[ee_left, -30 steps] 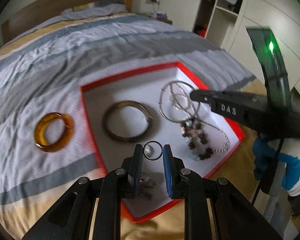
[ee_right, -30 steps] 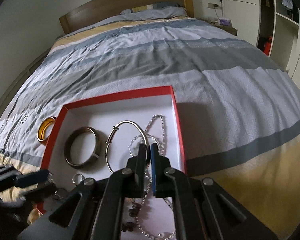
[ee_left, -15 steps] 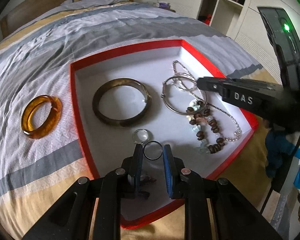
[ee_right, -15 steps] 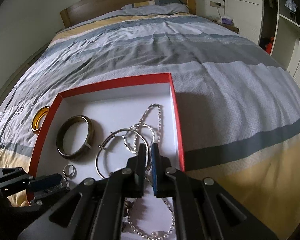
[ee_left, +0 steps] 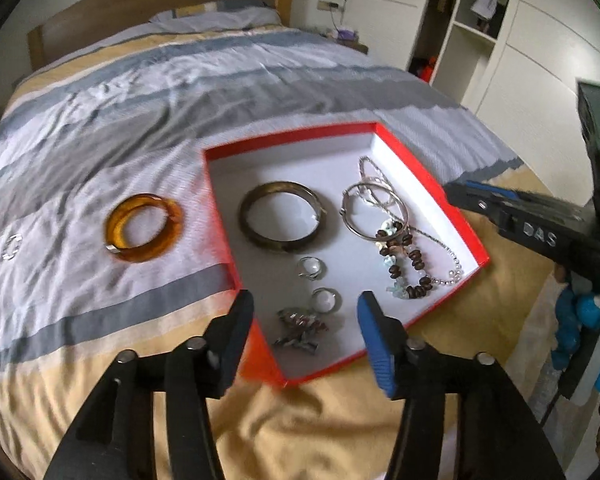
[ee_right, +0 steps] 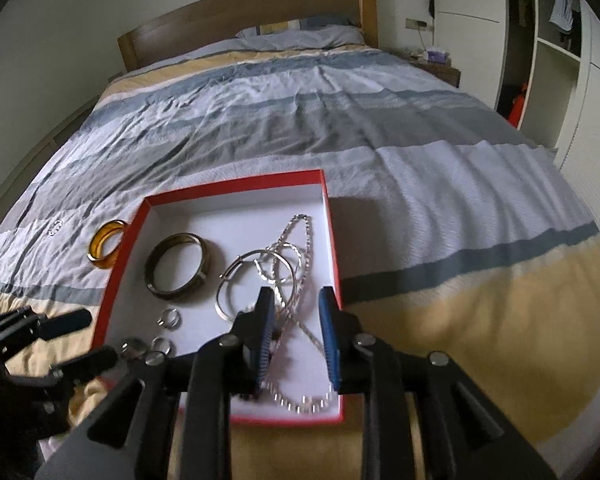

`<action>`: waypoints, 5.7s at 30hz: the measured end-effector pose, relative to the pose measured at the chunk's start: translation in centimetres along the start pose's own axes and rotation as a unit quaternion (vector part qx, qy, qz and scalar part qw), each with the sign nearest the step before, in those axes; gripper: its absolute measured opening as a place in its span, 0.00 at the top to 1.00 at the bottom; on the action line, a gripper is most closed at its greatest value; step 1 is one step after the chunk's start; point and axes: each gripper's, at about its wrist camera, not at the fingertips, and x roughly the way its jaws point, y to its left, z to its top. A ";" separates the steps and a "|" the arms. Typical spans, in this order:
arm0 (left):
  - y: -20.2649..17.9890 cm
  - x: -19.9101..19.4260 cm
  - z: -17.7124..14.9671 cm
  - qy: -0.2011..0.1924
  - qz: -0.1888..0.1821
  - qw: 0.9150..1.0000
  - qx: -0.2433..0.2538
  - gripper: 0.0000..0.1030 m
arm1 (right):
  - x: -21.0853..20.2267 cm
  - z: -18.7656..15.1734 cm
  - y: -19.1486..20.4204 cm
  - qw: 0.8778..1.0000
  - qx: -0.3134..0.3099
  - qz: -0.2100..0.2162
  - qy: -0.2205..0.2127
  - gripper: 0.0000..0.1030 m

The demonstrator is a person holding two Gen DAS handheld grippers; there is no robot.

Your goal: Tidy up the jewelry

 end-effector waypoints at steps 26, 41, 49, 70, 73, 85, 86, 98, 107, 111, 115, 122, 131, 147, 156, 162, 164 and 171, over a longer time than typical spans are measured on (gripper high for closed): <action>5.2 -16.7 -11.5 -0.077 0.105 0.990 -0.062 0.23 | -12.9 -9.7 9.0 0.999 -0.008 0.039 -0.023 0.50; 7.8 -23.2 -16.2 -0.115 0.194 0.969 -0.101 0.14 | -16.4 -11.6 15.2 0.995 -0.056 0.053 -0.056 0.37; 8.1 -25.8 -17.5 -0.147 0.213 0.959 -0.111 0.10 | -17.2 -12.8 18.1 0.989 -0.097 0.083 -0.070 0.35; 12.3 -20.9 -17.7 -0.080 0.195 0.968 -0.133 0.09 | -10.7 -13.7 20.0 0.986 -0.101 0.132 0.023 0.32; 14.1 -19.4 -17.5 -0.062 0.188 0.969 -0.150 0.09 | -9.3 -12.9 20.5 0.985 -0.105 0.134 0.028 0.32; 24.7 -12.7 -10.9 -0.039 0.178 0.964 -0.196 0.19 | -0.9 -4.2 22.8 0.981 -0.112 0.155 0.018 0.33; 26.1 -11.9 -9.7 -0.041 0.175 0.963 -0.201 0.22 | 0.2 -3.1 23.0 0.981 -0.111 0.156 0.016 0.33; 36.6 -2.4 -0.9 -0.025 0.129 0.962 -0.238 0.55 | 10.0 3.7 25.6 0.981 -0.123 0.144 0.034 0.45; 37.9 2.9 1.4 0.019 0.147 0.966 -0.210 0.64 | 15.1 3.8 26.1 0.978 -0.130 0.137 0.089 0.48; 37.9 3.3 1.3 0.012 0.149 0.968 -0.202 0.80 | 16.1 3.6 26.5 0.976 -0.128 0.148 0.096 0.64; 37.7 2.7 0.9 -0.001 0.145 0.969 -0.199 0.90 | 16.7 3.7 26.9 0.974 -0.120 0.165 0.098 0.89; 36.8 0.1 -0.6 -0.025 0.143 0.968 -0.202 0.96 | 15.9 3.4 27.6 0.967 -0.089 0.223 0.087 0.91; 34.4 -4.7 -1.8 -0.039 0.154 0.969 -0.188 0.97 | 10.7 2.0 28.4 0.957 -0.045 0.283 0.051 0.92; 25.7 -16.1 -6.7 -0.061 0.148 0.973 -0.165 0.97 | -3.9 -1.3 27.1 0.956 -0.039 0.291 0.002 0.92; 17.7 -18.4 -6.9 -0.075 0.118 0.981 -0.133 0.97 | -10.6 -3.7 20.2 0.966 -0.012 0.256 -0.039 0.92; 11.5 -16.9 -4.6 -0.075 0.079 0.989 -0.096 0.97 | -12.9 -4.8 13.6 0.976 0.020 0.213 -0.051 0.92; 9.6 -15.8 -3.8 -0.071 0.065 0.992 -0.085 0.97 | -13.2 -5.0 11.0 0.980 0.030 0.192 -0.052 0.92; 3.6 -10.2 -0.4 -0.044 0.021 0.998 -0.045 0.97 | -12.1 -4.1 4.5 0.988 0.047 0.141 -0.046 0.92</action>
